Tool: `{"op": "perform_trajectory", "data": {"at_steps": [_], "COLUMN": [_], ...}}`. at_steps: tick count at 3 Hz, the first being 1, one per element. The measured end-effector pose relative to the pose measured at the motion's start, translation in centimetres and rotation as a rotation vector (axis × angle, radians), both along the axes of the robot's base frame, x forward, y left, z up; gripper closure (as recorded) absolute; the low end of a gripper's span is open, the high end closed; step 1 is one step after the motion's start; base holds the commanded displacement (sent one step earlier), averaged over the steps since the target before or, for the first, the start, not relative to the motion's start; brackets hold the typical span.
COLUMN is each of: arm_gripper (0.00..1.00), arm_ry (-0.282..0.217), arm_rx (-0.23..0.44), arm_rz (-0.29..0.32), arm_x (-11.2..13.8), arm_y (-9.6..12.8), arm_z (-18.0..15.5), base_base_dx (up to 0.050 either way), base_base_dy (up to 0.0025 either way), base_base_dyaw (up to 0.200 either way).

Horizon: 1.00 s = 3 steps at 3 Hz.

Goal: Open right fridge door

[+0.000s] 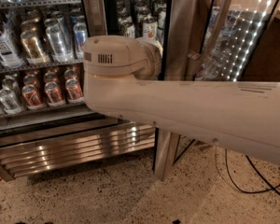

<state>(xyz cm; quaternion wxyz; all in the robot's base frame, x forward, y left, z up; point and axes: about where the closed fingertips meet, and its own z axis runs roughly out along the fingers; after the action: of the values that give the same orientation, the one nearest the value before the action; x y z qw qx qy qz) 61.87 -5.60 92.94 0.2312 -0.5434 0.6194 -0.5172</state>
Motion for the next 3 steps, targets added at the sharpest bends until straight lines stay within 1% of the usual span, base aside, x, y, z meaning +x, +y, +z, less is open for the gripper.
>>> {"op": "perform_trajectory", "data": {"at_steps": [1,2,3], "arm_gripper": [1.00,1.00,0.81], "arm_ry": [0.000,0.000,0.000], "arm_rx": [0.000,0.000,0.000], "arm_rz": [0.000,0.000,0.000], "arm_x": [0.00,0.00,0.00], "arm_y": [-0.01,-0.01,-0.01], "arm_z": [0.01,0.01,0.01], "base_base_dx": [-0.038,0.000,0.000], "base_base_dy": [0.00276,0.00000,0.00000], "base_base_dyaw": [-0.134,0.000,0.000]}}
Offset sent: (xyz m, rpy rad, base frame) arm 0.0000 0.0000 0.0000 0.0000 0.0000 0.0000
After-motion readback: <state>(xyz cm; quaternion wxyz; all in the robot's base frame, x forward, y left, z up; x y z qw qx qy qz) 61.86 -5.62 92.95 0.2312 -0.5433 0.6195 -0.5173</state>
